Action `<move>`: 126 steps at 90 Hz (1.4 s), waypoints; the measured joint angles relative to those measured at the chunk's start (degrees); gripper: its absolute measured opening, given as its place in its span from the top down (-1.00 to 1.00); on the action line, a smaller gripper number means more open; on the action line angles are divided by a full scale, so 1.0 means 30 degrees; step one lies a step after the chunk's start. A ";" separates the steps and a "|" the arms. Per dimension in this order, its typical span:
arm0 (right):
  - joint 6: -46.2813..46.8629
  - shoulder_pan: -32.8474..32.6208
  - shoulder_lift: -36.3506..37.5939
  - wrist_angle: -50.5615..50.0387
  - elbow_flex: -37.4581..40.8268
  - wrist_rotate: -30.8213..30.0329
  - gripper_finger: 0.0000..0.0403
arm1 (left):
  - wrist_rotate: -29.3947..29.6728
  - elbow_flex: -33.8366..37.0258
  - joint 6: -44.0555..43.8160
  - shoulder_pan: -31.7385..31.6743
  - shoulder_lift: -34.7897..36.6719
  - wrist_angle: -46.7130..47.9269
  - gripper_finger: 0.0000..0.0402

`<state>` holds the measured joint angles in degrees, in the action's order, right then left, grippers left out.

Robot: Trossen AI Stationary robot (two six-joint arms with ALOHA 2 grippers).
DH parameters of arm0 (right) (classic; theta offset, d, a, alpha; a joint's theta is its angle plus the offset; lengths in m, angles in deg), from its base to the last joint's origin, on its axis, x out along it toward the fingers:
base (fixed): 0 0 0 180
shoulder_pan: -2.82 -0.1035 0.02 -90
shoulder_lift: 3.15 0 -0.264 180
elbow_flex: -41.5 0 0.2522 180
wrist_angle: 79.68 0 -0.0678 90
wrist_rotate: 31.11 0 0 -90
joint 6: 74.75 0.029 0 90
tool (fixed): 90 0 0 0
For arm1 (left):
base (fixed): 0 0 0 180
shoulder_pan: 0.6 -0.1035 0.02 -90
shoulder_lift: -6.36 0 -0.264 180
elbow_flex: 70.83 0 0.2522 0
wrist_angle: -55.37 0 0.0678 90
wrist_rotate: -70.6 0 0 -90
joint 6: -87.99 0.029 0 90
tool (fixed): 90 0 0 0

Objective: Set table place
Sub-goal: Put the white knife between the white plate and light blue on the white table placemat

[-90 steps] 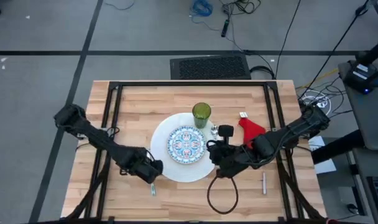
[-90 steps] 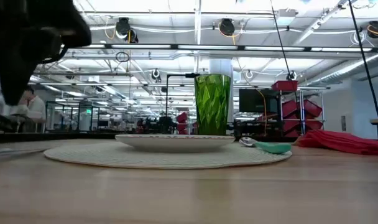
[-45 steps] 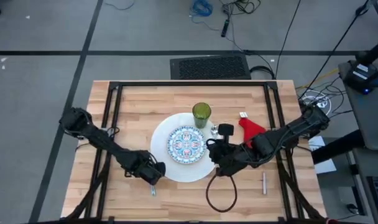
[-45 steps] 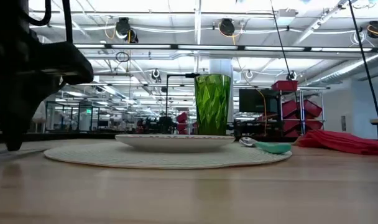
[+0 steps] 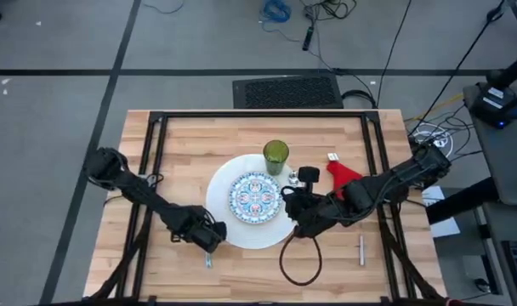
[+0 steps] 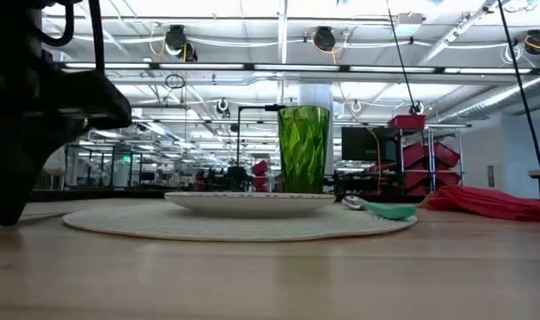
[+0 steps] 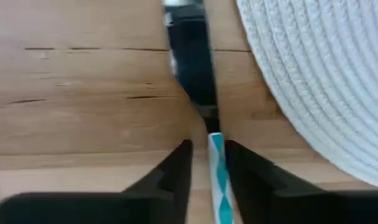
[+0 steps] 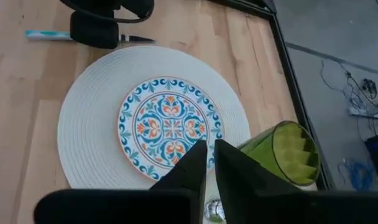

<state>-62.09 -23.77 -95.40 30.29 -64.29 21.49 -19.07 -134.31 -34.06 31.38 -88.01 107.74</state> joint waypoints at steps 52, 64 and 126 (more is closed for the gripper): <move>0.0080 0.0182 0.0000 -0.2450 0.0000 0.0076 0.91 | -0.2749 -0.7293 0.5178 -0.0073 0.0194 0.0450 0.99; 0.0109 0.0175 0.0000 -0.2926 0.0000 0.0079 0.91 | -0.5010 -0.8149 0.5332 -0.0058 0.0188 0.0365 1.00; -0.0389 0.0882 0.0015 -0.4404 -0.0007 0.0000 0.91 | -0.5745 -0.9186 1.5124 -0.5471 -0.5257 -0.6311 1.00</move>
<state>-63.25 -21.13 -95.36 17.08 -64.31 21.49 -36.30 -161.87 11.31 14.97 -103.78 88.80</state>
